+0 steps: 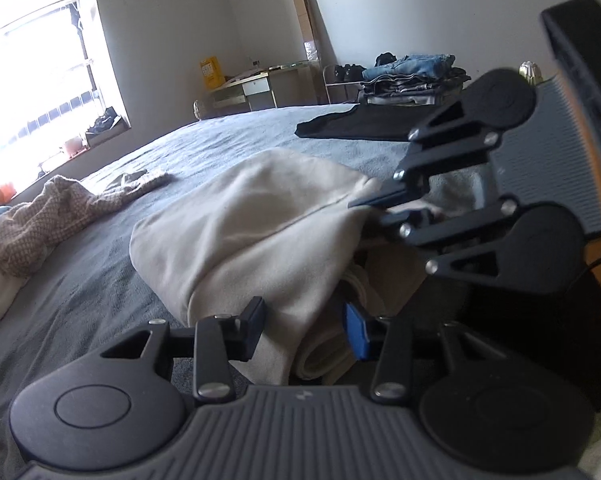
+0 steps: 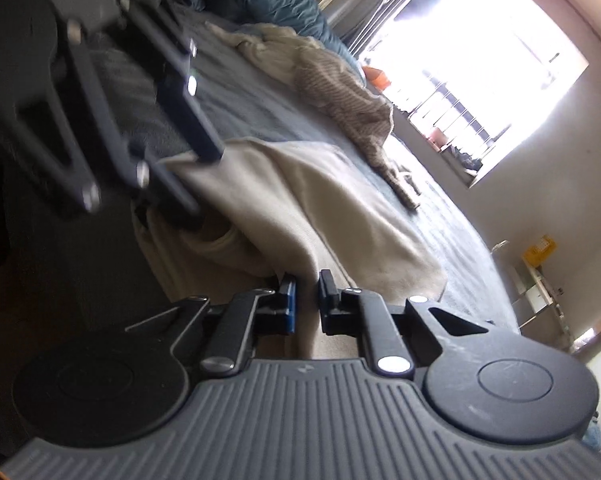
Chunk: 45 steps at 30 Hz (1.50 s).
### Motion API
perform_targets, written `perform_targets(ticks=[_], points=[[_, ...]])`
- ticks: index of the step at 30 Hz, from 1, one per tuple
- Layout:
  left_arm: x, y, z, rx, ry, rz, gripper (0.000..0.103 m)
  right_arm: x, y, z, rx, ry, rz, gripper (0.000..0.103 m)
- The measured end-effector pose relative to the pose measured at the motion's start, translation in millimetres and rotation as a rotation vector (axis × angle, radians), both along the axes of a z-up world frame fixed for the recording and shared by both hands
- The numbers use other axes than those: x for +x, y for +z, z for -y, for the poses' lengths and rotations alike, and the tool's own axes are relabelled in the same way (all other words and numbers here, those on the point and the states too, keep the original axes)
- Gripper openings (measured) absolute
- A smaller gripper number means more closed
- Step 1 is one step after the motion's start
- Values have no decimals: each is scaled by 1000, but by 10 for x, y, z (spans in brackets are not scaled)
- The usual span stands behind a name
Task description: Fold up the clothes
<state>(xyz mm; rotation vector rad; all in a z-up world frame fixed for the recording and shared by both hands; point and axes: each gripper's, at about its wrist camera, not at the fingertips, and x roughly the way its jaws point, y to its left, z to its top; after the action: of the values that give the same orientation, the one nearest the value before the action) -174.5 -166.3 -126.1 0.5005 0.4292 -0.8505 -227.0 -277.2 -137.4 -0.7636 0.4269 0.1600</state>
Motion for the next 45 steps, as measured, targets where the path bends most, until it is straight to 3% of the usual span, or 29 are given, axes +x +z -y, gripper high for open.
perform_targets(ticks=[3,5,8,13,22,25,28,29,32,34,37,40,42,45], points=[[17,41,-12,-34,28,1,39,-33,31,48,29,-2,5,6],[45,75,-33,-64,36,-11,22,-43,54,69,47,3,4,5],[14,129,-51,-83,29,7,11,-69,79,67,55,18,14,4],[-70,221,-156,-96,-17,-9,6,-253,186,13,45,55,22,4],[-105,-70,-135,32,-105,-46,5,-283,-64,-2,49,74,-89,4],[-69,-79,-143,46,-121,-75,11,-241,-138,-7,35,78,-132,6],[-65,42,-253,9,-133,-113,44,-322,-115,7,5,74,-157,9],[-66,87,-295,-8,-136,-123,46,-360,-101,20,-4,69,-161,9],[-42,263,-385,-72,-141,-163,47,-473,85,227,76,52,-183,9],[24,389,-426,-133,-121,-177,55,-529,270,405,164,50,-179,9],[178,525,-412,-242,-95,-173,58,-550,572,696,366,44,-115,9],[333,471,-199,-268,-59,-111,57,-344,642,814,493,-2,-41,9],[406,309,-19,-235,-55,-74,54,-163,508,754,461,-38,-50,9],[479,13,164,-183,-73,-106,53,57,250,699,407,-53,-117,8]])
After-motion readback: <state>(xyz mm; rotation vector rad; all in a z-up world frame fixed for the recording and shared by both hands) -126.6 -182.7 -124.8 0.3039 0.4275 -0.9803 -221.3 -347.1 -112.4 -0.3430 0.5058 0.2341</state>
